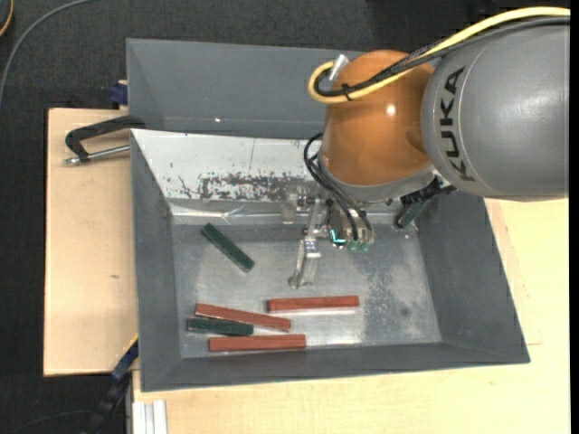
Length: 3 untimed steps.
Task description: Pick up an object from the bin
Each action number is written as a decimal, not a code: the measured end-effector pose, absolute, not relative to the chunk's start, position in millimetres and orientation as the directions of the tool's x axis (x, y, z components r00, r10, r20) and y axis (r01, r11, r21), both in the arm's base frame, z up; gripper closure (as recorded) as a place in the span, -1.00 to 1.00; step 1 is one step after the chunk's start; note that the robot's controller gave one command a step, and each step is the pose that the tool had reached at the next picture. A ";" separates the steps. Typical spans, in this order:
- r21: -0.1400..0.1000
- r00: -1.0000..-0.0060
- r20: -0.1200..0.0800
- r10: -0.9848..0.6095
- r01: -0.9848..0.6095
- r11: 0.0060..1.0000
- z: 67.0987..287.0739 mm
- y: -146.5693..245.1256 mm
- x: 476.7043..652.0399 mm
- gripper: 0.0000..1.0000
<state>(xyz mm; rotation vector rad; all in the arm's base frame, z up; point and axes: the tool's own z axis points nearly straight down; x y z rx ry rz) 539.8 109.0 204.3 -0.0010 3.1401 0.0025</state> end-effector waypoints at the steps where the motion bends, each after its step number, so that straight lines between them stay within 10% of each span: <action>1: 0.001 -0.988 0.000 -0.154 -0.154 0.988 98.6 43.6 532.5 -1.00; 2: 0.002 -0.926 0.002 -0.379 -0.379 0.926 69.6 44.5 509.6 -1.00; 3: 0.000 -0.926 -0.006 -0.377 -0.377 0.926 71.3 44.1 511.9 1.00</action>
Offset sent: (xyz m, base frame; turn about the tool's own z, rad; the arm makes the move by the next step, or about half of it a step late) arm -0.0074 -0.0660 -0.1062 -0.1553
